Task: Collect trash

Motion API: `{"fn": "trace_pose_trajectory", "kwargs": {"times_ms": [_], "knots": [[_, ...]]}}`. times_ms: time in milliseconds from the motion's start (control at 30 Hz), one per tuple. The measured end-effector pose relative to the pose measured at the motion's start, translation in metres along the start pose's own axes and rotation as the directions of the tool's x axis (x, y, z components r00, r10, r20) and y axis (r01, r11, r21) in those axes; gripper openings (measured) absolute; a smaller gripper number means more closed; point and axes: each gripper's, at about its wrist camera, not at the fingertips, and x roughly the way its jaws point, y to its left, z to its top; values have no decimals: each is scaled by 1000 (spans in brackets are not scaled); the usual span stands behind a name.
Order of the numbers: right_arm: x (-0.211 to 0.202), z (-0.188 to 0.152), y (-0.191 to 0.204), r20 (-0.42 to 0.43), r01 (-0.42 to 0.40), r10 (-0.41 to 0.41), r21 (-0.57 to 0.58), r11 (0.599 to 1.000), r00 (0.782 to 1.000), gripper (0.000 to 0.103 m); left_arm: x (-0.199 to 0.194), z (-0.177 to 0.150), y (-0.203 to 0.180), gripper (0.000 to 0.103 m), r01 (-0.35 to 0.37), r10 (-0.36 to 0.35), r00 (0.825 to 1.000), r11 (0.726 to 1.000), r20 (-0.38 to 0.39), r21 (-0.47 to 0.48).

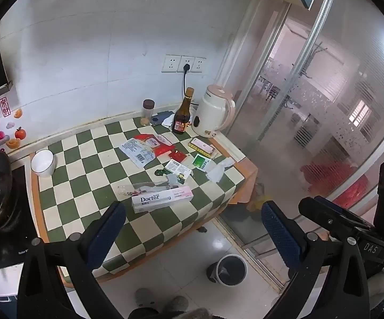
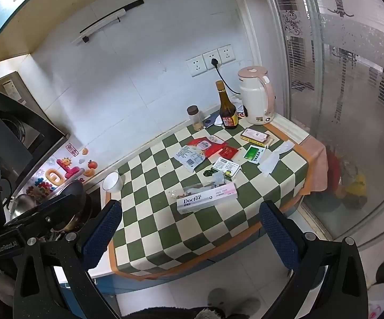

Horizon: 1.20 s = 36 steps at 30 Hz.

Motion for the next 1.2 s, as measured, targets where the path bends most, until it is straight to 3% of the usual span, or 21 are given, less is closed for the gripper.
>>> {"fn": "trace_pose_trajectory", "kwargs": {"times_ms": [533, 600, 1200], "knots": [[1, -2, 8, 0, -13, 13, -4, 1000, 1000, 103, 1, -5, -37, 103, 11, -11, 1000, 1000, 16, -8], [-4, -1, 5, 2, -20, 20, -4, 1000, 1000, 103, -4, 1, 2, 103, 39, -39, 999, 999, 13, -24], [-11, -7, 1, 4, -39, 39, -8, 999, 999, 103, -15, -3, 9, 103, 12, -11, 1000, 999, 28, -32]]}}
